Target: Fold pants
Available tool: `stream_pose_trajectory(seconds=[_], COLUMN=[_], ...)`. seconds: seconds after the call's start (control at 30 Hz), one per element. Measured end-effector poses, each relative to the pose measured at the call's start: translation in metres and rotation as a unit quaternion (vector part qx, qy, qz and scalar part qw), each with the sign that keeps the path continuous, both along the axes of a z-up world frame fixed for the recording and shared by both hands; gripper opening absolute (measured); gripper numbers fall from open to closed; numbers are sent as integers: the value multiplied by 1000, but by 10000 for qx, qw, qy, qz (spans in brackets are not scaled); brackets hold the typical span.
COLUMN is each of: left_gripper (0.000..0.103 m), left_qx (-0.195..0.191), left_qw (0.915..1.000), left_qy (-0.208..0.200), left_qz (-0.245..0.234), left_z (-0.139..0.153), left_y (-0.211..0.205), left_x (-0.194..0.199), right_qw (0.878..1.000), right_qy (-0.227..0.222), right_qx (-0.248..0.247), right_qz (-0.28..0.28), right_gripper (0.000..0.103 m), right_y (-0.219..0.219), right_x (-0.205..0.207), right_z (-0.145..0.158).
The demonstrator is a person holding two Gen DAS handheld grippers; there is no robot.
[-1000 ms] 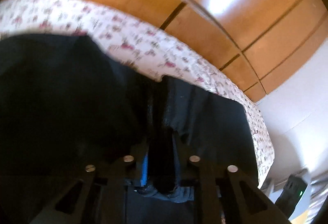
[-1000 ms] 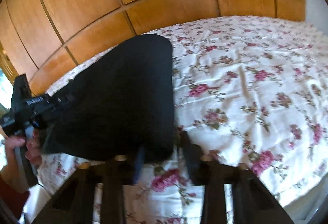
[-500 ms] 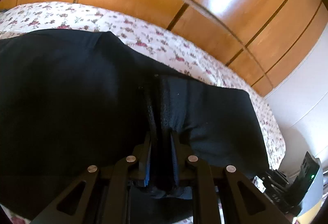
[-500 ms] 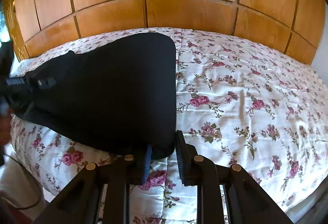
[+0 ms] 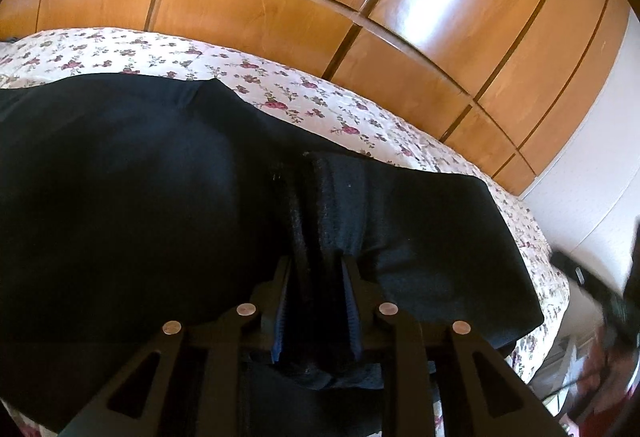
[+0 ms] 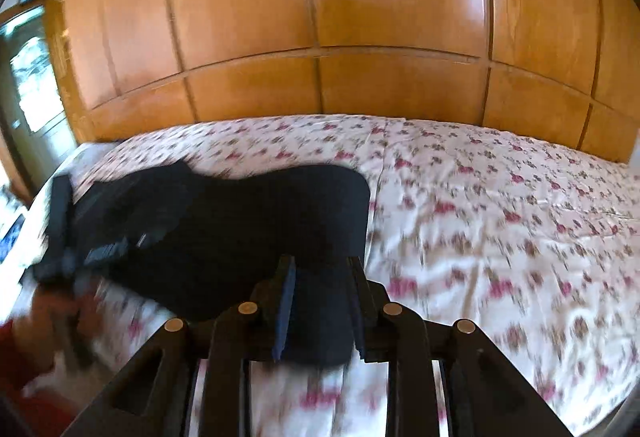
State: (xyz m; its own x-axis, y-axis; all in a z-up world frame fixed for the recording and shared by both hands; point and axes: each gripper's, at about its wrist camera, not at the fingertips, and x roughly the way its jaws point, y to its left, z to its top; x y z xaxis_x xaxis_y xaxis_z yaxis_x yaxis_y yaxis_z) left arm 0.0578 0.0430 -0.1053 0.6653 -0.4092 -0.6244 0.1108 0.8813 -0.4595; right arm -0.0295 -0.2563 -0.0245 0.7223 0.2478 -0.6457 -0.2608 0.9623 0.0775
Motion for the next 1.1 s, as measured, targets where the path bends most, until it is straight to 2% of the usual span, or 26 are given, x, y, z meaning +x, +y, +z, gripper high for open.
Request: stream_pose_trajectory(seconds=[0.1, 0.23, 0.3, 0.33, 0.37, 0.43, 0.5, 0.53, 0.63, 0.73, 0.87, 1.0, 1.07, 1.1], left_gripper=[26, 28, 29, 29, 30, 30, 31, 31, 31, 33, 37, 38, 38, 38], left_qx=[-1, 258, 307, 295, 272, 243, 274, 278, 156, -69, -153, -334, -264, -277], left_qw=[10000, 9996, 9994, 9994, 9995, 9995, 9993, 9992, 9995, 9998, 9997, 9983, 9974, 9968], left_qy=[19, -96, -139, -152, -161, -199, -268, -293, -271, -174, -103, -184, -207, -205], left_qz=[-10, -5, 1, 14, 27, 56, 50, 44, 50, 89, 162, 435, 631, 726], left_z=[-1, 0, -2, -3, -4, -5, -6, -6, -5, -3, 2, 12, 15, 16], left_y=[2, -4, -5, -5, -5, -4, -5, -5, -2, 5, 14, 30, 37, 44], left_x=[0, -1, -1, -1, -1, -2, -3, -3, -4, -6, -13, -24, -29, -31], right_qw=[9999, 9982, 9960, 9946, 9945, 9946, 9966, 9973, 9955, 9947, 9934, 9961, 9977, 9981], right_qy=[52, 405, 740, 927, 917, 806, 576, 367, 11, -18, -103, -130, -64, -39], right_qx=[92, -426, -367, -139, 81, 273, 26, -254, -740, -847, -938, -737, -601, -565], right_qz=[58, -82, -337, -445, -504, -598, -594, -583, -587, -576, -646, -461, -303, -249], right_gripper=[14, 12, 4, 1, 0, 0, 0, 0, 0, 2, 4, 5, 11, 18], right_y=[13, 30, 21, 13, 7, 1, 8, 15, 28, 28, 39, 58, 69, 74], right_x=[43, 100, 120, 128, 130, 128, 120, 113, 102, 107, 89, 67, 59, 57], right_z=[-2, -24, -39, -50, -55, -59, -60, -60, -62, -58, -51, -47, -47, -47])
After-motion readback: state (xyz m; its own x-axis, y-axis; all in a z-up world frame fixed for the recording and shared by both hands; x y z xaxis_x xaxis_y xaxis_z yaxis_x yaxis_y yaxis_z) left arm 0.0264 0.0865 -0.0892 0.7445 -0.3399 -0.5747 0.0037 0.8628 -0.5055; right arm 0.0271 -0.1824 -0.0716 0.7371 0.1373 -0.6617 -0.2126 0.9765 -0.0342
